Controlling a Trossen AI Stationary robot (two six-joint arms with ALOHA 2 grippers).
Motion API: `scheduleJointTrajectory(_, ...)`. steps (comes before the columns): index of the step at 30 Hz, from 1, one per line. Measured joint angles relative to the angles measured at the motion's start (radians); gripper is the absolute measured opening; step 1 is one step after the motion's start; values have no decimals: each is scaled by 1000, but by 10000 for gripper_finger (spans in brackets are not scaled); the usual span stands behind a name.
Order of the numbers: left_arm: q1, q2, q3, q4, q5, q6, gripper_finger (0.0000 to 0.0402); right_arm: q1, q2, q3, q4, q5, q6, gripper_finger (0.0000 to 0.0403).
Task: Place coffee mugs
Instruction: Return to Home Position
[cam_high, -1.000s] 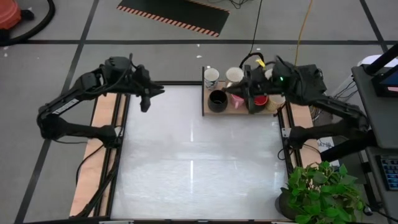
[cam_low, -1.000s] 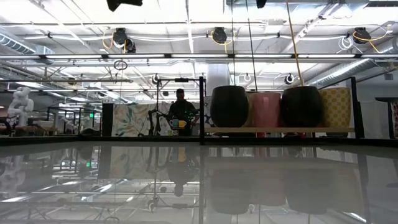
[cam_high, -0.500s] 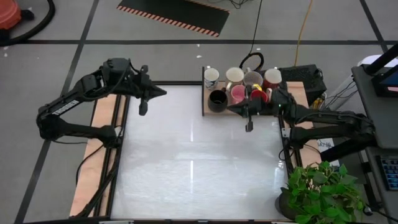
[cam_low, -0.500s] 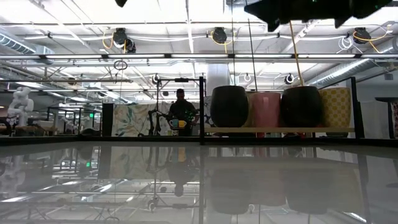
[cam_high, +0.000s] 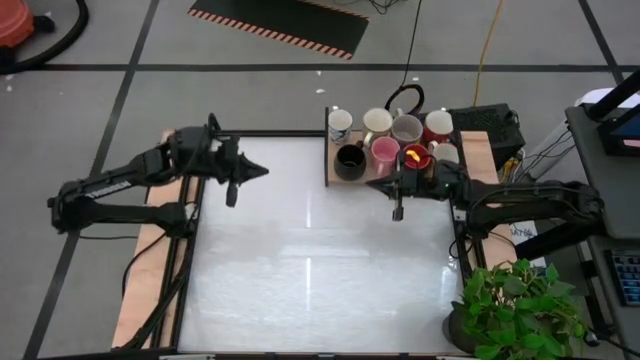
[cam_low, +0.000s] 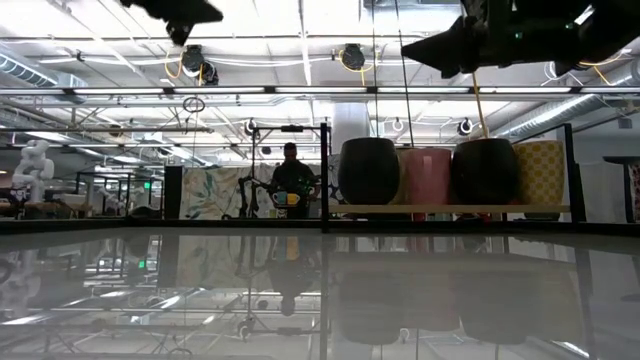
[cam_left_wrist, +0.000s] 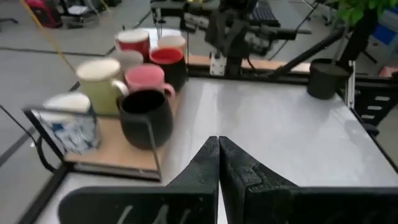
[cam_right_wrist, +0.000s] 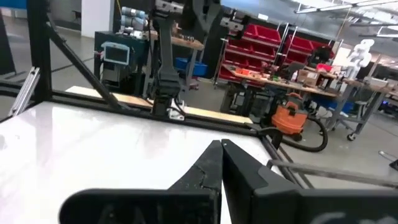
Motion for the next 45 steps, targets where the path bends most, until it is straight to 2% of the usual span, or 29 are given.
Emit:
scheduleJointTrajectory(7,-107,-59,-201,71,-91,-38,1,27,0,-28,-1,-8,-2,0)
scheduleJointTrajectory(17,-265,-84,-322,161,-310,-119,0,97,1,-133,36,-8,8,0)
scheduleJointTrajectory(22,-318,-157,-493,332,-344,-245,0,155,0,-194,197,10,51,0)
scheduleJointTrajectory(25,-371,-227,-602,429,-374,-343,0,207,0,-196,225,61,69,0)
scheduleJointTrajectory(27,-416,-273,-647,459,-433,-373,0,242,0,-195,222,91,72,0)
scheduleJointTrajectory(32,-502,-371,-681,393,-590,-378,0,296,0,-195,154,124,85,0)
scheduleJointTrajectory(36,-532,-414,-682,284,-653,-381,0,309,0,-220,153,123,114,0)
scheduleJointTrajectory(41,-538,-460,-682,141,-667,-400,0,309,-15,-341,368,98,136,0)
scheduleJointTrajectory(45,-538,-503,-682,111,-664,-438,0,309,-47,-436,527,123,175,0)
